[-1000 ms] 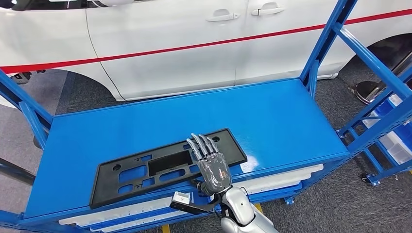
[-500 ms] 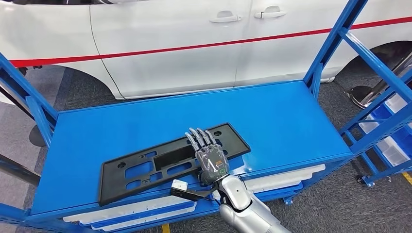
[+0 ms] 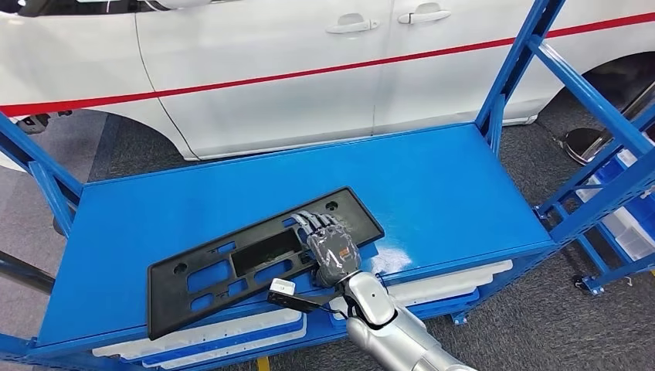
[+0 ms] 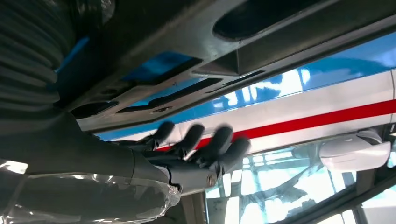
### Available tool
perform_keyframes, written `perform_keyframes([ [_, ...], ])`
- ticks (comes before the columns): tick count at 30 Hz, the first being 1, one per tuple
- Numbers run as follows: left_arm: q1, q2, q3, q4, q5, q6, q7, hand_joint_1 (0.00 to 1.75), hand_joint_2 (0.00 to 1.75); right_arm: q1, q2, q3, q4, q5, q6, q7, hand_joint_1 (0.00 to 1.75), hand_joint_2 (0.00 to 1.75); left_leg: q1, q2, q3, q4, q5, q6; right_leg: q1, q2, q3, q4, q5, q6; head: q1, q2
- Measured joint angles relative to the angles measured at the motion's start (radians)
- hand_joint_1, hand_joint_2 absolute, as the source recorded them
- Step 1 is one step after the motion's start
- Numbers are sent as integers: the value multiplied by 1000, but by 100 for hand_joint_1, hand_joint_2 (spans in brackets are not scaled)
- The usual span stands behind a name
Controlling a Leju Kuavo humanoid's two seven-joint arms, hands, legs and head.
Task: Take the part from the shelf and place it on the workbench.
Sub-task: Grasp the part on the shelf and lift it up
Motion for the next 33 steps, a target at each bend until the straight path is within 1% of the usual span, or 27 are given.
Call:
perform_keyframes([
  [1, 1, 0, 0, 0, 0, 0, 1, 0, 0, 1, 0, 0, 0, -3, 2, 0, 175, 175, 0, 0, -29, 62, -24, -3, 0, 0, -2, 1, 0, -1, 0, 0],
  [2, 3, 0, 0, 0, 0, 0, 1, 0, 0, 2, 0, 0, 1, -6, 3, 0, 175, 175, 1, 0, -46, 97, -30, -5, 1, 0, -3, 3, -1, -1, 0, 0],
  [3, 5, 0, 0, 0, 0, 0, 2, 0, 0, 3, 0, 0, 1, -8, 4, 0, 175, 175, 2, 0, -44, 94, -17, -6, 1, 1, -3, 5, -2, -1, 0, 0],
  [4, 6, 0, 0, 0, 0, 0, 2, 0, 0, 3, 0, 0, 1, -9, 5, 0, 175, 175, 2, 0, -22, 50, 14, -5, 1, 2, -2, 7, -4, 0, 0, 0],
  [5, 6, 0, 0, 1, 0, 0, 2, 0, 0, 3, -1, 0, 0, -9, 6, 0, 175, 175, 3, 1, 13, -22, 51, -3, 1, 3, -1, 10, -6, 2, 0, 0],
  [6, 6, 0, 0, 1, 0, 0, 2, 0, 0, 2, -2, 0, 0, -10, 6, 0, 175, 175, 3, 0, 48, -90, 75, 0, 3, 4, -1, 13, -9, 6, 0, 0],
  [7, 5, 0, 0, 1, 0, 0, 1, 0, 0, 2, -3, -1, -2, -11, 7, 1, 175, 175, 2, 0, 72, -140, 90, 4, 5, 6, -1, 16, -11, 10, 0, 0],
  [8, 4, 0, 0, 1, 0, 0, 1, 0, 0, 2, -4, -1, -3, -11, 7, 2, 175, 175, 0, -1, 85, -166, 94, 9, 6, 7, -1, 17, -12, 15, 0, 0],
  [11, 5, -1, 0, 1, 0, 0, 0, 0, 0, 2, -9, -2, -7, -14, 9, 3, 175, 175, 0, 0, 88, -176, 97, 25, 7, 9, -1, 16, -11, 30, 0, 0],
  [12, 5, -1, 0, 1, 0, 0, 0, 0, 0, 3, -11, -3, -8, -14, 10, 3, 175, 175, 2, 2, 89, -180, 100, 33, 7, 9, -6, 27, -21, 35, 0, 0],
  [13, 4, -2, 0, 1, 0, 0, 0, 0, 0, 4, -13, -3, -10, -15, 10, 3, 175, 175, 4, 3, 90, -185, 103, 40, 6, 8, -19, 58, -43, 40, 0, 0],
  [14, 4, -2, 0, 1, 0, 0, 0, 0, 0, 6, -16, -4, -10, -15, 10, 4, 175, 175, 5, 4, 90, -187, 105, 45, 5, 8, -43, 109, -73, 44, 1, 0],
  [16, 4, -2, 0, 1, 0, 0, 0, 0, 0, 11, -20, -4, -12, -15, 10, 3, 175, 175, 5, 5, 88, -187, 105, 49, 4, 7, -107, 243, -134, 49, 0, 0],
  [17, 5, -2, 0, 1, 0, 0, 0, 0, 0, 13, -22, -4, -12, -15, 10, 3, 175, 175, 5, 5, 89, -186, 104, 49, 3, 7, -129, 287, -143, 50, 0, 0],
  [18, 5, -3, 0, 1, 0, 0, 0, 0, 0, 15, -24, -5, -14, -15, 10, 3, 175, 175, 5, 5, 90, -185, 103, 49, 2, 7, -134, 296, -133, 51, 0, 0],
  [19, 5, -3, 0, 1, 0, 0, 0, 0, 0, 16, -25, -5, -16, -15, 10, 3, 175, 175, 5, 4, 92, -184, 102, 49, 0, 7, -120, 264, -104, 50, 0, 0],
  [20, 5, -4, 0, 1, 0, 0, 0, 0, 0, 16, -25, -5, -18, -15, 10, 3, 175, 175, 5, 3, 94, -183, 99, 47, -1, 7, -89, 199, -64, 48, 1, 0],
  [21, 5, -5, 0, 2, 0, 0, 0, 0, 0, 17, -26, -5, -20, -15, 11, 3, 175, 175, 4, 3, 96, -180, 96, 43, -1, 6, -55, 128, -35, 45, 0, 0],
  [22, 5, -6, 0, 2, 0, 0, 0, 0, 0, 17, -26, -5, -23, -15, 12, 3, 175, 175, 2, 2, 96, -178, 94, 39, 0, 6, -28, 71, -15, 41, 0, 0],
  [23, 4, -7, 0, 2, 0, 0, 0, 0, 0, 18, -27, -5, -26, -15, 13, 3, 175, 175, 1, 1, 96, -176, 92, 33, 3, 6, -13, 35, -7, 37, 0, 0],
  [26, 4, -8, 0, 3, 0, 0, 0, 0, 0, 21, -30, -6, -38, -15, 16, 2, 175, 175, 1, 1, 96, -177, 90, 15, 6, 7, -7, 15, -7, 23, 0, 0],
  [27, 4, -9, 0, 3, 0, 0, 0, 0, 0, 22, -31, -6, -41, -16, 17, 2, 175, 175, 3, 1, 95, -171, 83, 10, 4, 7, -4, 11, -4, 16, 0, 0],
  [28, 4, -9, 0, 3, 0, 0, 0, 0, 0, 23, -31, -7, -44, -17, 18, 0, 175, 175, 4, 2, 85, -148, 66, 5, 2, 6, -2, 6, -1, 10, 0, 0],
  [29, 4, -10, 0, 3, 0, 0, 0, 0, 0, 25, -31, -7, -48, -22, 20, -3, 175, 175, 5, 2, 65, -103, 39, 1, 0, 4, 0, 2, 1, 5, 0, 0],
  [31, 4, -10, 0, 3, 0, 0, 0, 0, 0, 32, -31, -8, -57, -41, 24, -18, 175, 175, 6, 2, 5, 26, -26, -6, 2, 3, -1, 2, 0, 0, 0, 0],
  [32, 6, -10, 0, 3, 0, 0, 0, 0, 0, 37, -31, -8, -62, -58, 26, -30, 175, 175, 6, 2, -20, 79, -44, -8, 2, 3, -2, 3, 0, -1, 0, 0],
  [33, 7, -10, 0, 4, 0, 0, 1, 0, 0, 41, -31, -9, -69, -81, 27, -45, 175, 175, 6, 2, -29, 100, -42, -9, 3, 3, -3, 5, -1, -1, 0, 0],
])
